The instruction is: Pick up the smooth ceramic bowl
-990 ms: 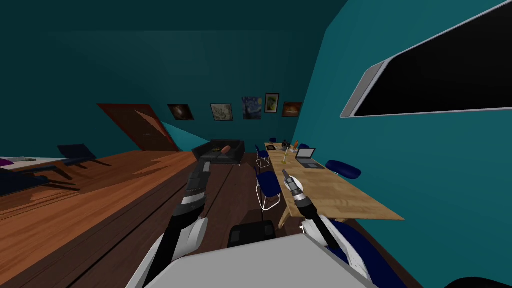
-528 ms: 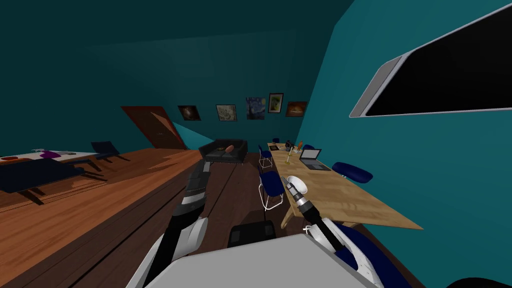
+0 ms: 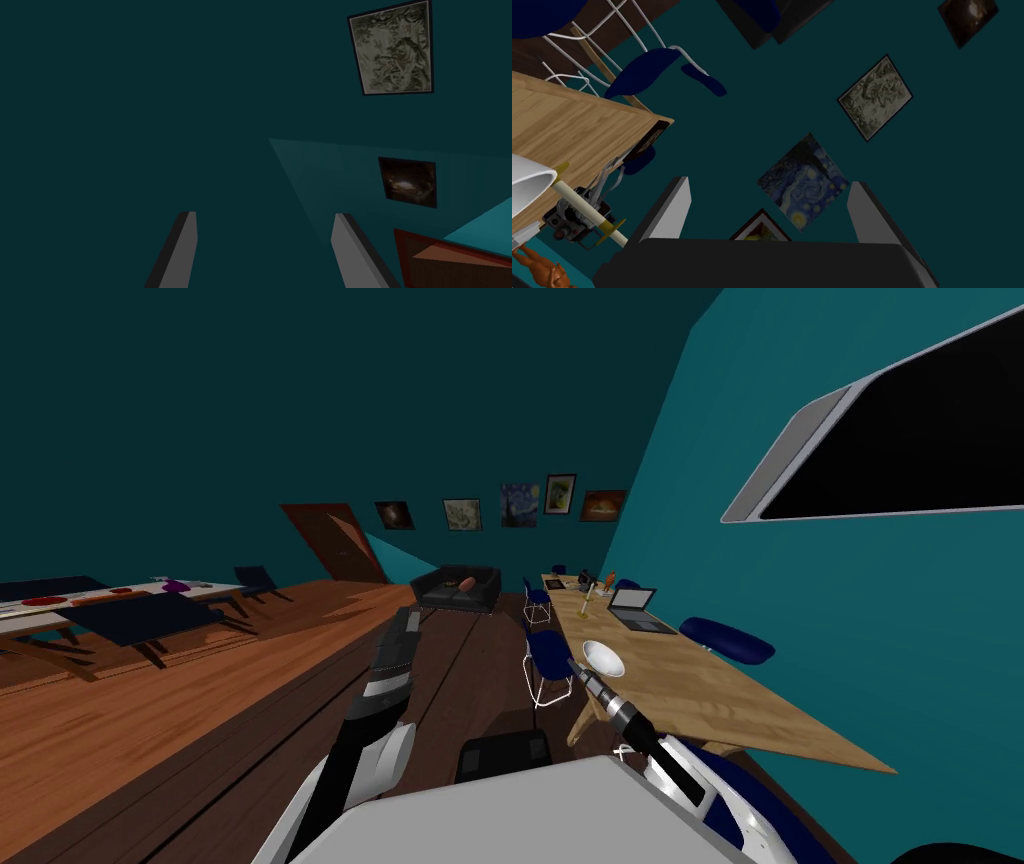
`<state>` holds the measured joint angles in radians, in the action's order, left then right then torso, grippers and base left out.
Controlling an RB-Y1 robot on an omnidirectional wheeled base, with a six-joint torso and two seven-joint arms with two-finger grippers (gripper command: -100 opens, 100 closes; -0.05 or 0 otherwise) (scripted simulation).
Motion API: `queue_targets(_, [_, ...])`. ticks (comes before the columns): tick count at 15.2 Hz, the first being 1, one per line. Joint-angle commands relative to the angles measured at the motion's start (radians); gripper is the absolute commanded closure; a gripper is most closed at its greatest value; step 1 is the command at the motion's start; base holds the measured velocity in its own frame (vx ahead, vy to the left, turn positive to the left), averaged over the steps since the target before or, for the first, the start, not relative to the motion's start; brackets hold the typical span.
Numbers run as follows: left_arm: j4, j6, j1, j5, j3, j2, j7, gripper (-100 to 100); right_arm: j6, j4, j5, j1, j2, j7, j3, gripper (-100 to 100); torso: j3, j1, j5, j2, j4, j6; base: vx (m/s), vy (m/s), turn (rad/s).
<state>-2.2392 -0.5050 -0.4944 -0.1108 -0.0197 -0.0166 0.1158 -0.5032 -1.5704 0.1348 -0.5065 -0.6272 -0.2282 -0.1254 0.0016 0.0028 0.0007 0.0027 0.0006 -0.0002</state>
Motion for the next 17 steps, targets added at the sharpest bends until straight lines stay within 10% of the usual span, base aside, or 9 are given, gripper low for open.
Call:
queue_targets(1, [0.000, 0.000, 0.000, 0.000, 0.000, 0.000, 0.000, 0, -0.004, 0.036, 0.005, 0.003, -0.017, -0.002, -0.005, -100, 0.000, 0.000, 0.000, 0.000, 0.000, 0.000, -0.023, 0.036, 0.045])
queue_targets(17, [0.000, 0.000, 0.000, 0.000, 0.000, 0.000, 0.000, 0, 0.027, 0.313, 0.096, 0.010, -0.223, -0.031, -0.086, -100, -0.001, 0.000, 0.000, -0.001, 0.000, 0.000, -0.015, 0.045, 0.091])
